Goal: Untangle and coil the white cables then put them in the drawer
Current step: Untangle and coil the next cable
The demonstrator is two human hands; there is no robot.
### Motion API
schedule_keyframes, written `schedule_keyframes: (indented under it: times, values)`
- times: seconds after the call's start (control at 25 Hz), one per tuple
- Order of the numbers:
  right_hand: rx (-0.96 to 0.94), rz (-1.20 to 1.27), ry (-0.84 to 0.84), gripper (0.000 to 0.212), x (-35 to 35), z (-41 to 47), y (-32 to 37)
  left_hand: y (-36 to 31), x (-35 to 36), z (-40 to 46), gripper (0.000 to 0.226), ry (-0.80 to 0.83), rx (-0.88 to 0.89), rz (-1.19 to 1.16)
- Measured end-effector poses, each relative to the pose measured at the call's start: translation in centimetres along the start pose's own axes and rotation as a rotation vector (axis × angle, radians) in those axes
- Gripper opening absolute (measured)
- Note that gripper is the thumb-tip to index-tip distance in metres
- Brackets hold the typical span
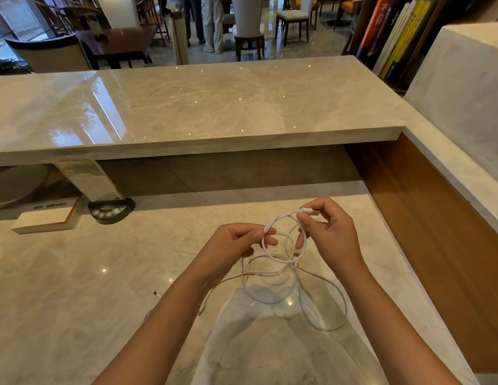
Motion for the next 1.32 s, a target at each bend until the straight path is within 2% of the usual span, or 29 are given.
schedule_keyframes:
  times: [0.08,0.2,0.28,0.32,0.4,0.44,0.68,0.76,0.84,0.92,1.0,1.16,1.32]
  values:
    - [0.017,-0.006,-0.007,0.003,-0.3,0.3,0.2,0.0,0.4,-0.1,0.027,0.019,-0.003,-0.115]
    - [0.123,0.107,-0.026,0.009,-0.5,0.6,-0.5,-0.4,0.6,0.2,0.022,0.000,-0.025,-0.488]
    - [0.273,0.231,0.094,0.021,0.8,0.3,-1.9,-1.0,0.4,0.6,0.021,-0.014,0.008,-0.687]
    - [0.331,0.192,0.213,0.025,2.0,-0.2,-2.5,-1.4,0.1,0.7,0.021,-0.020,0.036,-0.734]
    - [0.371,0.057,0.493,0.025,4.3,-1.6,-3.7,-2.2,-0.7,1.1,0.022,-0.049,0.090,-0.763]
    - [0.357,-0.001,0.574,0.025,4.9,-2.2,-4.0,-2.4,-1.4,1.2,0.022,-0.074,0.110,-0.753]
    - [0.333,-0.164,0.672,0.017,1.3,-1.1,-3.5,-1.7,-5.4,1.3,0.022,-0.192,0.158,-0.551]
    - [0.282,-0.374,0.708,0.015,-0.1,-0.1,-3.5,-1.4,-5.7,1.3,0.022,-0.213,0.158,-0.551]
    - [0.239,-0.553,0.739,0.015,-1.0,0.6,-3.2,-1.5,-6.0,1.3,0.020,-0.210,0.182,-0.668]
    - [0.307,-0.468,0.699,0.016,-1.8,1.2,-2.5,-1.9,-6.5,1.1,0.014,-0.191,0.223,-0.776]
    - [0.379,-0.368,0.565,0.018,-2.7,2.4,-2.1,-2.2,-6.7,0.7,0.013,-0.163,0.250,-0.756]
    - [0.448,-0.479,0.342,0.034,-3.1,5.2,-2.2,-2.2,-4.9,0.3,0.017,-0.051,0.202,-0.546]
    - [0.401,-0.504,0.220,0.029,-1.7,7.4,-1.0,-1.2,-3.3,0.0,0.025,-0.008,0.106,-0.335]
Point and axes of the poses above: each hand's wrist, its own z-axis towards the middle knuckle, its own x-axis out of the palm, y = z × x, the point moved 6 cm from there along z, towards the middle knuckle, and after that the axes turned 14 degrees about z, right-handed, at the moved point
